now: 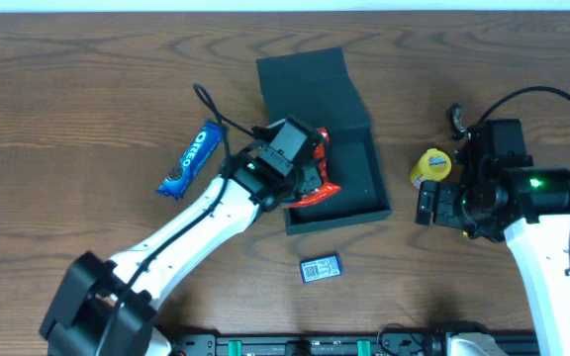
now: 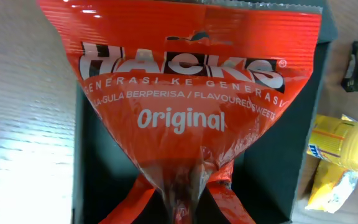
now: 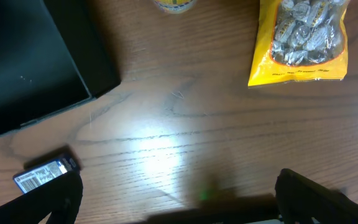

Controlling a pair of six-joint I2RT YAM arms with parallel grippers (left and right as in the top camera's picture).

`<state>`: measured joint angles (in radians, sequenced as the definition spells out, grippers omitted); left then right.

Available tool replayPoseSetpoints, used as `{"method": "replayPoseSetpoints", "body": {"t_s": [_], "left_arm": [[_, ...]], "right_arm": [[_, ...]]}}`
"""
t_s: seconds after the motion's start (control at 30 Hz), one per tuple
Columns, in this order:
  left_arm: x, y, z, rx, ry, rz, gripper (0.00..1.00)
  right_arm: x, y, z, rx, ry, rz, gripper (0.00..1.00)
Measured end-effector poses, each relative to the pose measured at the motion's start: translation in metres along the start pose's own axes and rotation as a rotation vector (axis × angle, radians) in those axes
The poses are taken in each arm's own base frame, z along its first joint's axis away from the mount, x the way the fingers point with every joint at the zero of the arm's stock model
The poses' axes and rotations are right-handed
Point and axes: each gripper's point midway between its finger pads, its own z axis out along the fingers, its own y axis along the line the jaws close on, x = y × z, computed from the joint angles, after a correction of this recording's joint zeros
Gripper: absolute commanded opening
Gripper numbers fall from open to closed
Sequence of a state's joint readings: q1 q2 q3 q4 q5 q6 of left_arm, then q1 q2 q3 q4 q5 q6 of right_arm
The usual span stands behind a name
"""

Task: Pack container
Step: 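Carry the red bag into the black box and release it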

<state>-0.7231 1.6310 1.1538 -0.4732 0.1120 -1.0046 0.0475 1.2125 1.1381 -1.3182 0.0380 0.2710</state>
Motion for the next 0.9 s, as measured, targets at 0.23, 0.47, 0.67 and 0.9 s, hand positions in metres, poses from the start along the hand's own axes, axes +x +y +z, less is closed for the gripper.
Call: {"method": "replayPoseSetpoints", "body": {"t_s": [0.23, 0.47, 0.67, 0.9], "left_arm": [[0.008, 0.002, 0.011, -0.025, 0.017, -0.005, 0.06], [0.014, 0.015, 0.022, -0.087, 0.040, -0.013, 0.26], [0.014, 0.016, 0.023, -0.090, 0.041, -0.027, 0.39], [0.013, 0.014, 0.023, -0.082, 0.041, -0.019, 0.41]], "right_arm": [[0.000, 0.000, 0.000, 0.000, 0.000, 0.000, 0.99], [0.000, 0.000, 0.000, 0.000, 0.000, 0.000, 0.99], [0.000, 0.000, 0.000, 0.000, 0.000, 0.000, 0.99], [-0.001, 0.000, 0.000, 0.000, -0.003, 0.000, 0.99]]}}
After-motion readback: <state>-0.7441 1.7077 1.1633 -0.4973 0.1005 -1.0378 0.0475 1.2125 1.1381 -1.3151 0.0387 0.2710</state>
